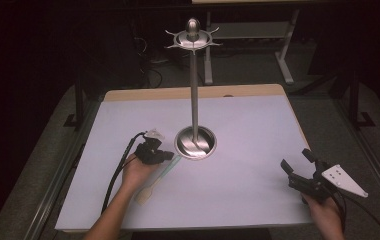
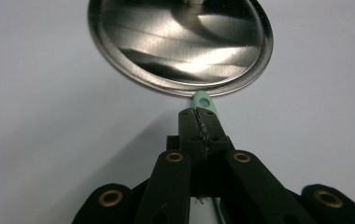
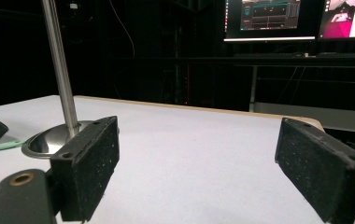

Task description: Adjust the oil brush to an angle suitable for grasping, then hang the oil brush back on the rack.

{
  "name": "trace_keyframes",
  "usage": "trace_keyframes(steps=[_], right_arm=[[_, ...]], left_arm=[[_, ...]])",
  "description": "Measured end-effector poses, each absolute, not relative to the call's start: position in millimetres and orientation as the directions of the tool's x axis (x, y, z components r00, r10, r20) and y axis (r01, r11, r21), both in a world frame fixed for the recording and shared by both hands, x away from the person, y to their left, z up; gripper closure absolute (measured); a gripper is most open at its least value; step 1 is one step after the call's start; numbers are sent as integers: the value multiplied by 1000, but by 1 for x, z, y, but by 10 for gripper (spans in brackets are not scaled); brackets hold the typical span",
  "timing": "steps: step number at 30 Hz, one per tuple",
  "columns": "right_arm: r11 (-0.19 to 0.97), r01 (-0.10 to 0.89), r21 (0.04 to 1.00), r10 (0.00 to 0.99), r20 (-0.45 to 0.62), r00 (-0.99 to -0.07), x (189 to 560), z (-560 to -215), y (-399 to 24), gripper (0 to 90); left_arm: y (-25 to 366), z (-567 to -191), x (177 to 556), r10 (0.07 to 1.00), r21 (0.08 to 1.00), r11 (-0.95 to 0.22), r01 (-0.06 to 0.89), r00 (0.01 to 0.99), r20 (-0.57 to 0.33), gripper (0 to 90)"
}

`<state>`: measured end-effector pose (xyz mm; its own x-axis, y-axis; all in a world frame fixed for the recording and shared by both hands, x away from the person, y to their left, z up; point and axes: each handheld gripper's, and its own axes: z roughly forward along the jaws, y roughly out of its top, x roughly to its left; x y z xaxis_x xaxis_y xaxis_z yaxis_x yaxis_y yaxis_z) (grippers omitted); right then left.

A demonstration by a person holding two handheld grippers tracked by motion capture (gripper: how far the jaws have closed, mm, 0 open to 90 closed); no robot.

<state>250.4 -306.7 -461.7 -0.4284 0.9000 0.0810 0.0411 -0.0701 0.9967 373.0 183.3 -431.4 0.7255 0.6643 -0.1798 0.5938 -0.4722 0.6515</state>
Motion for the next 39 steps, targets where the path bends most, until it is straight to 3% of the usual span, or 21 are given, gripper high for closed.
trace_keyframes(steps=[4,10,15,20,27,39], right_arm=[[-70,44,997,899,82,-430,250,-462,-307,131],[-68,39,997,900,79,-429,250,-462,-307,131],[-73,48,996,900,87,-428,251,-461,-307,131],[-68,42,997,900,79,-428,250,-462,-306,131],[-75,48,996,900,88,-427,251,-462,-308,131],[-68,44,997,899,81,-430,250,-462,-307,131]], left_arm=[[184,-426,369,667,606,-504,615,723,-178,896],[178,-420,365,681,553,-521,650,708,-190,745],[170,-417,363,667,478,-601,640,732,-140,640],[155,-417,369,664,405,-637,656,734,-144,615],[140,-416,377,647,332,-700,632,758,-80,630],[137,-416,378,656,288,-712,640,753,-53,678]])
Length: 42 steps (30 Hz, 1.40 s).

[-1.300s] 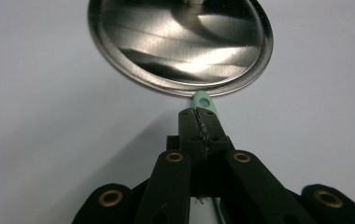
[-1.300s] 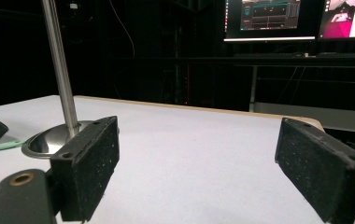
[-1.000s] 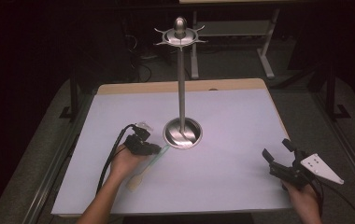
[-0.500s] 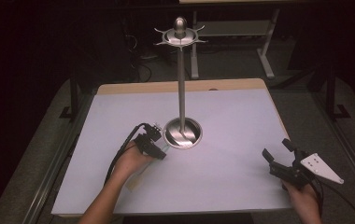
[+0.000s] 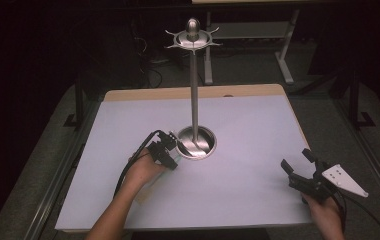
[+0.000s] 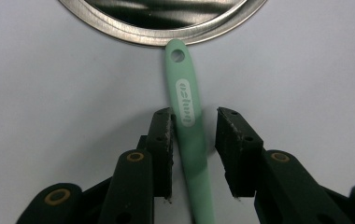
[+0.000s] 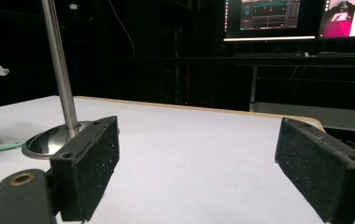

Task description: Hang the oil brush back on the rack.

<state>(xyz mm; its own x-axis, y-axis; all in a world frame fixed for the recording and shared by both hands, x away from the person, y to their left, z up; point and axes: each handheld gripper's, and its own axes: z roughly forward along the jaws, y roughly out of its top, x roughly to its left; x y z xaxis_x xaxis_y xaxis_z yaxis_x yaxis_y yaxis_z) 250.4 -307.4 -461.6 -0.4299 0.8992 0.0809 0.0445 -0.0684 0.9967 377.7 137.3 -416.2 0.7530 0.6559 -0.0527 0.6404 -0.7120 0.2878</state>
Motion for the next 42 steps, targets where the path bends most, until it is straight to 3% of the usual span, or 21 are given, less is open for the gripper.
trace_keyframes(steps=[3,19,27,34,42], right_arm=[[-68,46,997,899,81,-430,250,-462,-307,131],[-63,40,997,900,74,-430,250,-462,-306,131],[-68,43,997,900,80,-428,251,-462,-307,131],[-69,46,997,899,82,-430,250,-462,-307,131],[-70,41,997,900,81,-429,250,-462,-307,131]], left_arm=[[139,-417,378,659,296,-708,641,751,-47,725],[139,-418,375,660,309,-709,634,751,-27,763],[148,-419,376,649,354,-691,631,756,-81,772],[158,-414,376,633,414,-661,626,761,-141,772],[182,-397,375,603,562,-577,593,773,-197,772]])
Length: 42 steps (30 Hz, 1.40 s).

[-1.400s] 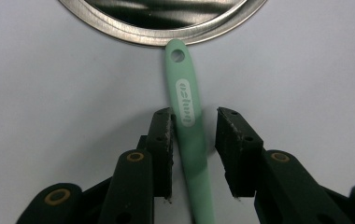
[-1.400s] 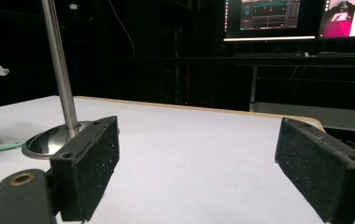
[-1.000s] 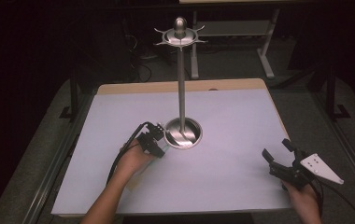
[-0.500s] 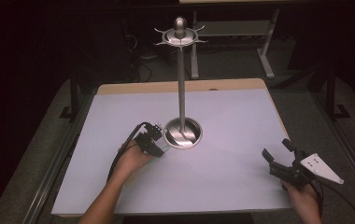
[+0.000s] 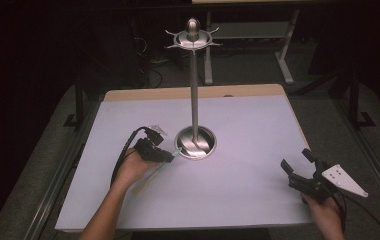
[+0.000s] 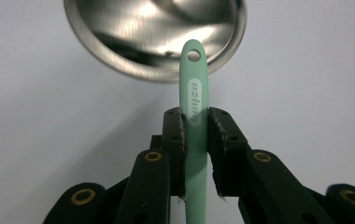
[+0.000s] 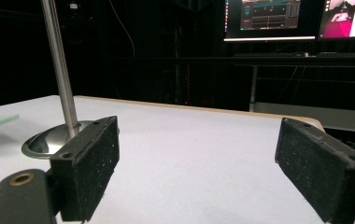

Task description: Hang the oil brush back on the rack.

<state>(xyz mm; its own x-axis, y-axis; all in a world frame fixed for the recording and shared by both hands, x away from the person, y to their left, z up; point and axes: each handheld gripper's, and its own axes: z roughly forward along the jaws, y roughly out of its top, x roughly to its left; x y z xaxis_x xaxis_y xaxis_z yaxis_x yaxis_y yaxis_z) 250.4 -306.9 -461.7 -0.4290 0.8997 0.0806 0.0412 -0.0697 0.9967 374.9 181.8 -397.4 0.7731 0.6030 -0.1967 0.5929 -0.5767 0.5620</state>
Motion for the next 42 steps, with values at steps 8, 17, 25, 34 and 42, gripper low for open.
trace_keyframes(steps=[8,17,25,34,42], right_arm=[[-70,42,997,900,81,-429,250,-462,-307,131],[-68,41,997,900,79,-429,250,-462,-307,131],[-68,41,997,900,80,-429,251,-462,-307,131],[-71,43,997,900,82,-429,250,-462,-307,131],[-69,44,997,900,82,-428,251,-462,-307,131]], left_arm=[[209,-384,372,569,700,-451,554,782,-252,772],[228,-373,368,530,791,-348,503,802,-276,772],[239,-365,365,500,834,-295,466,819,-281,773],[245,-355,360,485,882,-220,416,831,-271,772],[247,-339,357,457,915,-162,370,850,-263,772]])
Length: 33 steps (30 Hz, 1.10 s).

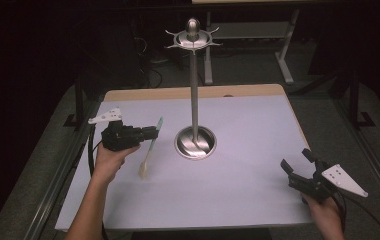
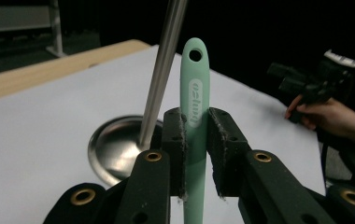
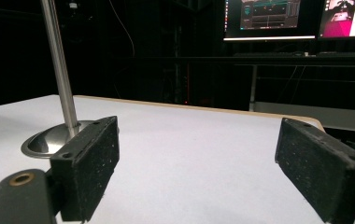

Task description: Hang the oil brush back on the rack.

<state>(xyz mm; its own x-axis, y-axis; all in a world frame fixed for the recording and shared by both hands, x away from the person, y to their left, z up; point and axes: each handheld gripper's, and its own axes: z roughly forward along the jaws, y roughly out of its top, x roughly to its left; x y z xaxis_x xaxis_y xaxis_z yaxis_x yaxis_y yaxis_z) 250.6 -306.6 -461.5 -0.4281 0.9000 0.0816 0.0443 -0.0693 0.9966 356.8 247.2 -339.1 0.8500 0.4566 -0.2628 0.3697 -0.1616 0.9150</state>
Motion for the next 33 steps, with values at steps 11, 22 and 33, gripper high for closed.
trace_keyframes(steps=[11,22,33], right_arm=[[-68,46,997,901,81,-427,251,-462,-306,131],[-69,45,997,900,82,-427,251,-462,-307,131],[-69,45,997,901,82,-427,251,-462,-307,131]], left_arm=[[246,-303,362,453,946,-119,300,865,-217,772],[245,-258,369,413,967,-81,241,891,-187,772],[237,-217,380,383,980,-77,181,913,-139,771]])
